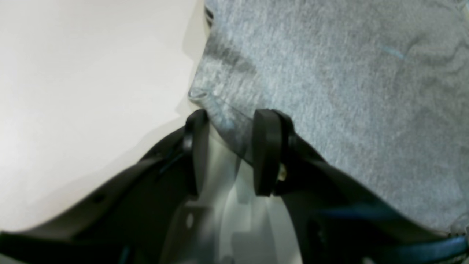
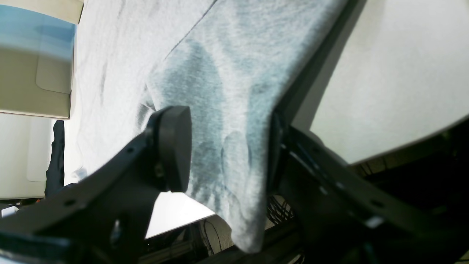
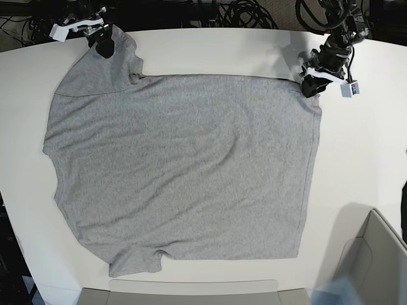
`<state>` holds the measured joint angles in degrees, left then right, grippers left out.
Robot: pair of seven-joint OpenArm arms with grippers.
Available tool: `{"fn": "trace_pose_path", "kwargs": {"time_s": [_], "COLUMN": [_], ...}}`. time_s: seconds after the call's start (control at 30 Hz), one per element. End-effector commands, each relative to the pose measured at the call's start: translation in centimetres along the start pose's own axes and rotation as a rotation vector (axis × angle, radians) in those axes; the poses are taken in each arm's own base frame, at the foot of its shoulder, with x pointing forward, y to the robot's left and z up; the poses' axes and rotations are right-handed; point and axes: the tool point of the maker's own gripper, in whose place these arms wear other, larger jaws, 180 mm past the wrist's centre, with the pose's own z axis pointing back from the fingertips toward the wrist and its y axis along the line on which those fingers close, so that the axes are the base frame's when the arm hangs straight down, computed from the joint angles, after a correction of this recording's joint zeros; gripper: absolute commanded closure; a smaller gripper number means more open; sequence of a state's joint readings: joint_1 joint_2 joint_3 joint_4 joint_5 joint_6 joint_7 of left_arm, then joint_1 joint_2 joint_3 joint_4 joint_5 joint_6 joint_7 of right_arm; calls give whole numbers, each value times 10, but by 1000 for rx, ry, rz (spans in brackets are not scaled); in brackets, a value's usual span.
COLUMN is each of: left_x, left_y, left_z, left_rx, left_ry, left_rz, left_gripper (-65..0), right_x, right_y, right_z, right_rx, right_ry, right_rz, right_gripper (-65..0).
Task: Fold the T-shirt properly
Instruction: 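Close both grippers on the shirt's shoulder corners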
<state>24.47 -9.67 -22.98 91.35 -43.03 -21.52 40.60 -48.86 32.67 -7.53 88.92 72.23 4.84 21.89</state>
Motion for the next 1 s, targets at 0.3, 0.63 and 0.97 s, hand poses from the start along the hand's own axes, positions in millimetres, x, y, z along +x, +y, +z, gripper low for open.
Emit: {"fn": "trace_pose_path", "kwargs": {"time_s": [0.3,0.63,0.97], "left_x": [-22,-21,-17], "left_y": [16,28,36], "left_z": [-15,-11,-7], "left_rx": [31,52,70], "left_ry": [81,138,130], "left_rz": [49,26,32], "left_gripper": [0,0,-91], "right_x": [-23,-30,-28], "right_y": [-24,-18,-17], "right_z": [9,1,-1], "right_rx": [-104,-84,-79], "right_ry": [127,191,187], "right_rz": [15,16,17], "right_gripper": [-93,0,0]}}
